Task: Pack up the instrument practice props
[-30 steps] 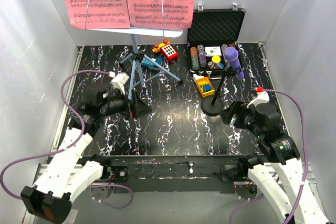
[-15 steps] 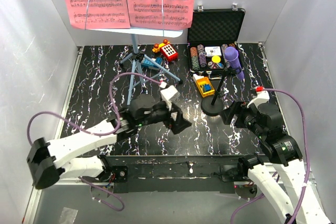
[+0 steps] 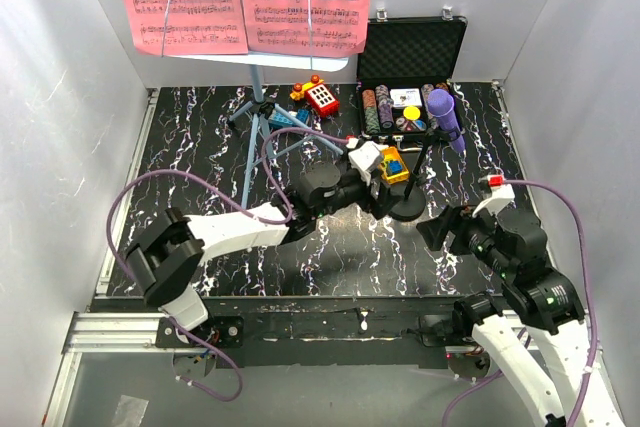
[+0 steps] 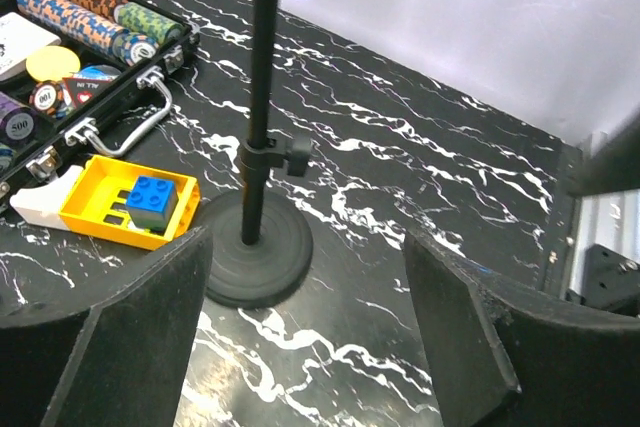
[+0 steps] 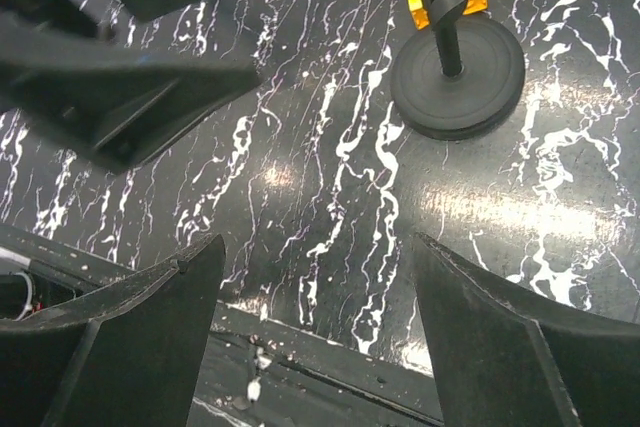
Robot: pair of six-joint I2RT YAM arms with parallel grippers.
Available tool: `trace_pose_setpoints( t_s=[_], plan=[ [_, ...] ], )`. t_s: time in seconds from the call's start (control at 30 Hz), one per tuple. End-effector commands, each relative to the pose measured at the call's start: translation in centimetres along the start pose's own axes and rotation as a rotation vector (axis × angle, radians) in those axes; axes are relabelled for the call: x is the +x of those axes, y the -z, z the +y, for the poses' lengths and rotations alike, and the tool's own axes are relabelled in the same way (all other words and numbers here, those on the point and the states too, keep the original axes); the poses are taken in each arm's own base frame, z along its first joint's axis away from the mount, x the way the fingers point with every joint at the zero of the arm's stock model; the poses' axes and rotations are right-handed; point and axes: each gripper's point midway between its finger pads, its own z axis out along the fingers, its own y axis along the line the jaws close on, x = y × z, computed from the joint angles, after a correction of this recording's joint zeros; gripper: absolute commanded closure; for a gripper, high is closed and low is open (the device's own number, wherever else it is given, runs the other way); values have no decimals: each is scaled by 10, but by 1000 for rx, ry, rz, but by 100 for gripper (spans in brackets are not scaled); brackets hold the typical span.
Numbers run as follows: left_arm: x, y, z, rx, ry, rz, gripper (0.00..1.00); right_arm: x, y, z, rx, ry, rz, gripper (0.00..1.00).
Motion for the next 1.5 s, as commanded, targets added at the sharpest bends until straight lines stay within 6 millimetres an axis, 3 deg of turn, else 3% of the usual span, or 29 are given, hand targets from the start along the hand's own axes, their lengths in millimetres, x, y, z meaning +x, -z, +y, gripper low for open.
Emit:
trace_pose_setpoints(
  t_s=[0.0, 0.17, 0.3, 0.5, 0.67, 0.87, 1.03, 1.47],
  plan=[
    [-40, -20, 16, 1, 3, -149, 25, -8, 21, 20, -97, 4, -46, 18],
    [-49, -42, 27, 30, 2, -216, 27, -12, 43, 44, -254, 24, -137, 18],
    [-56, -60, 26, 66, -37, -231, 28, -10, 55, 50, -306, 45, -169, 18],
    [-59, -80, 12, 171, -62, -241, 32, -7, 50, 48, -292, 48, -137, 18],
    [-50, -92, 14, 179, -74, -217, 33, -7, 50, 47, -288, 50, -143, 17],
    [-56, -102, 13, 199, -102, -241, 36, -7, 46, 46, -281, 52, -144, 17],
    [-66, -106, 8, 227, -125, -264, 42, -7, 43, 44, -275, 51, -142, 17],
    [-44, -117, 6, 270, -164, -176, 62, -8, 43, 42, -262, 47, -147, 17]
  ],
)
